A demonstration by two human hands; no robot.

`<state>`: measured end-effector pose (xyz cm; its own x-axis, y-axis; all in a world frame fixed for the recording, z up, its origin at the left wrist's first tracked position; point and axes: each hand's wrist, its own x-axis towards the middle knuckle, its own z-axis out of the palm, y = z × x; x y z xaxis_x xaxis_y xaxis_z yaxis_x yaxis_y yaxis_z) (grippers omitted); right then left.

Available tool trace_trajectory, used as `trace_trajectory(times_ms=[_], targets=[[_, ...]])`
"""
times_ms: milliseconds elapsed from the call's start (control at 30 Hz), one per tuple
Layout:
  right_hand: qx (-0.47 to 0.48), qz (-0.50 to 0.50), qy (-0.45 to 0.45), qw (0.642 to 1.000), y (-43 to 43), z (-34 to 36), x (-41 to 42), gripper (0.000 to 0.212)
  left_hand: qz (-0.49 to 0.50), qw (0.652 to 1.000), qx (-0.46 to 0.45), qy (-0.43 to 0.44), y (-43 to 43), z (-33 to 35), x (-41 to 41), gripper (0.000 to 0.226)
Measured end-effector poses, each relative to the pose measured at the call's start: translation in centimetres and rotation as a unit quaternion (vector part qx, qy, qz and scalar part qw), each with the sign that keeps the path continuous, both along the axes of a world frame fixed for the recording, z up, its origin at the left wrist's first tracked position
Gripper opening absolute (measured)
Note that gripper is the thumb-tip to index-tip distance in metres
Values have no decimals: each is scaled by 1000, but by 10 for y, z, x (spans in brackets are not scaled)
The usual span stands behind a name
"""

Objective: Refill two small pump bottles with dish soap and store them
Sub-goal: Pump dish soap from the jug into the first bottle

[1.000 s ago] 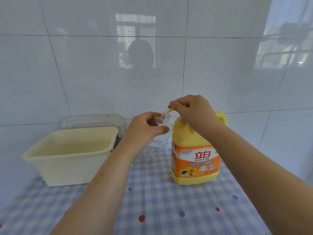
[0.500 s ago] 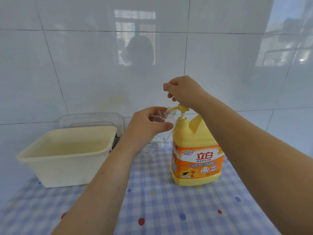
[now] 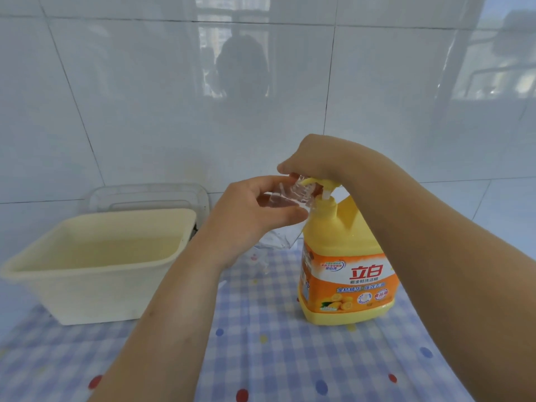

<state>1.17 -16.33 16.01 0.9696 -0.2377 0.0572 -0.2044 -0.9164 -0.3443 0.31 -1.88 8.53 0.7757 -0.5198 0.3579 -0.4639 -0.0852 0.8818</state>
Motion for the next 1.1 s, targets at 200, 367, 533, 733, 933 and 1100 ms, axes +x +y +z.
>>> trace_trajectory(times_ms=[200, 367, 533, 733, 933, 1100], targets=[[-57, 9, 52, 997, 4, -8, 1, 35, 19, 999, 28, -16, 3, -5, 2, 31], [-74, 6, 9, 997, 4, -16, -1, 33, 10, 1000, 24, 11, 3, -11, 3, 31], [-27, -29, -37, 999, 5, -16, -1, 26, -20, 999, 15, 34, 4, -11, 4, 33], [21, -42, -81, 996, 4, -2, -6, 23, -25, 998, 18, 55, 5, -7, -6, 44], [-7, -31, 17, 999, 12, 9, -18, 31, 24, 999, 7, 28, 1, -3, -12, 34], [36, -24, 50, 998, 11, 7, -15, 27, 91, 996, -1, 16, -2, -9, -17, 35]])
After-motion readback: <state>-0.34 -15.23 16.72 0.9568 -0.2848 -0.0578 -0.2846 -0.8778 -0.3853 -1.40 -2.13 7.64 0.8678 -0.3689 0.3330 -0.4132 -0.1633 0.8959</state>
